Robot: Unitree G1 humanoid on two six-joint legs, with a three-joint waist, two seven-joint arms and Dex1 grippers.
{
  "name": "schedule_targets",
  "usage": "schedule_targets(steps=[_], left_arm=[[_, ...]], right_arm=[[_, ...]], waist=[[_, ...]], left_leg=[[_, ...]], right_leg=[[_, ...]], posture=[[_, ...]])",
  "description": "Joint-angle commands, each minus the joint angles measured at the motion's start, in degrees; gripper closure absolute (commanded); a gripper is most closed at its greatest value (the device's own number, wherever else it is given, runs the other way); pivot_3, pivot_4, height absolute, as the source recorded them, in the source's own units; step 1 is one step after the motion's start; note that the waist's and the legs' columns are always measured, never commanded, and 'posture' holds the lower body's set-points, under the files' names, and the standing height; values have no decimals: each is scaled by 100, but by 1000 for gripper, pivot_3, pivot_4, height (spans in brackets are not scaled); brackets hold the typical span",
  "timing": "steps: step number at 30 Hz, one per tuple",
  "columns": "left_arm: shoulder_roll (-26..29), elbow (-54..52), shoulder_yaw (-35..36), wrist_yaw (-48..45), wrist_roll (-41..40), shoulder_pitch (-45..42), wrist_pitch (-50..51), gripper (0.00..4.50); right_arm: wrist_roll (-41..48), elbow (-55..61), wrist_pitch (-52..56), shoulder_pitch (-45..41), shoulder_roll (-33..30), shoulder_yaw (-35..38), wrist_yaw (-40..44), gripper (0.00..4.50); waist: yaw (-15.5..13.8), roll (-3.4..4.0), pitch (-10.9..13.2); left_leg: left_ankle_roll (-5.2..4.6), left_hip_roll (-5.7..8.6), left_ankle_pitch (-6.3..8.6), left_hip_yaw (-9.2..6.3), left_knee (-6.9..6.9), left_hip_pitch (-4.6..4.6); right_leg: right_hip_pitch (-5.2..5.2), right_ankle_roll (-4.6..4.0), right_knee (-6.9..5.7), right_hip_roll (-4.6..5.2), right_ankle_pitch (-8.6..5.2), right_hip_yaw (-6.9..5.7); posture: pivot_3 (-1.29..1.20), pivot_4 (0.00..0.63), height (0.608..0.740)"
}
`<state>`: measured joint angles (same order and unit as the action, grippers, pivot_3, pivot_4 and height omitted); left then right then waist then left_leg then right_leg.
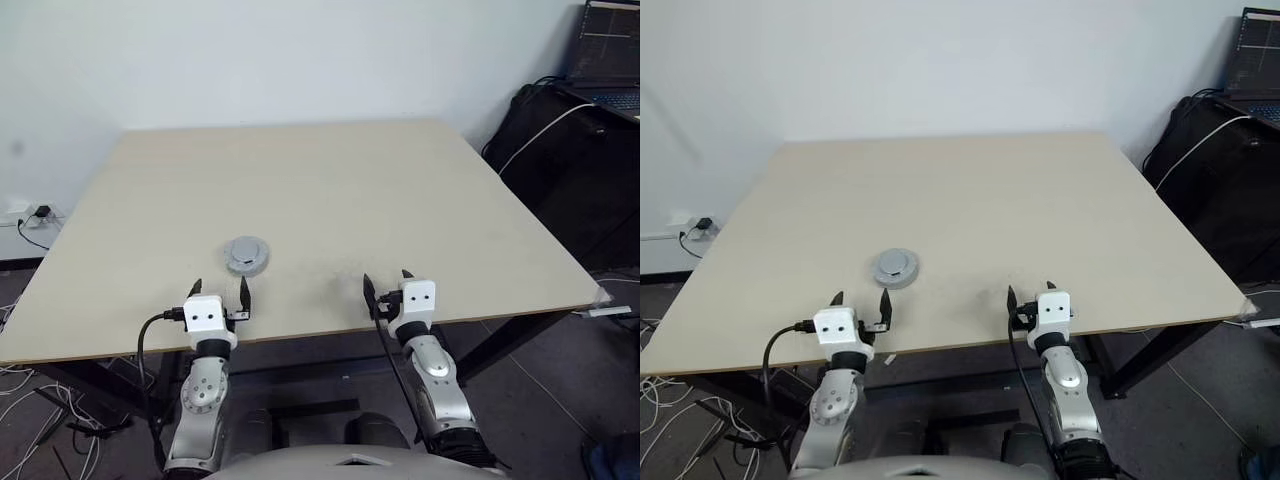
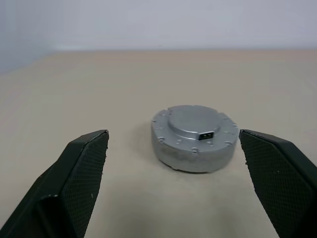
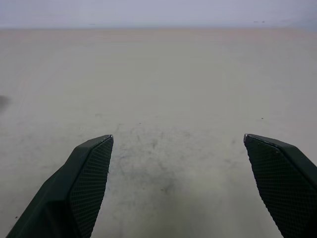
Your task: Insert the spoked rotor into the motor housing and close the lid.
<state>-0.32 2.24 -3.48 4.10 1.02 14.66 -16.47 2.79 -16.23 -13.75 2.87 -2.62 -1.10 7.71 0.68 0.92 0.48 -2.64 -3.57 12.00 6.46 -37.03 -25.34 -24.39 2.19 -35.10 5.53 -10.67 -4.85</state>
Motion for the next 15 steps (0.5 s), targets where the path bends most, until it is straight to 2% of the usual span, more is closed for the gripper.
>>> schedule_targets(steps=[1,15], left_arm=[[-54,-54,-1,-146,-130,-14,-109,27],[-74,-25,31,-273,-64,10,-6,27]], right_arm=[[50,-110,-200,-179,-27,86,61,0],[12,-917,-684,-377,-122,128,153,0]], waist=[[0,0,0],[2,0,0]], left_leg=[[0,0,0,0,-1,0],[-1,1,0,1,-6,1]], right_leg=[[0,0,0,0,0,0],[3,0,-6,0,0,0]], posture=[[0,0,740],[0,0,740]])
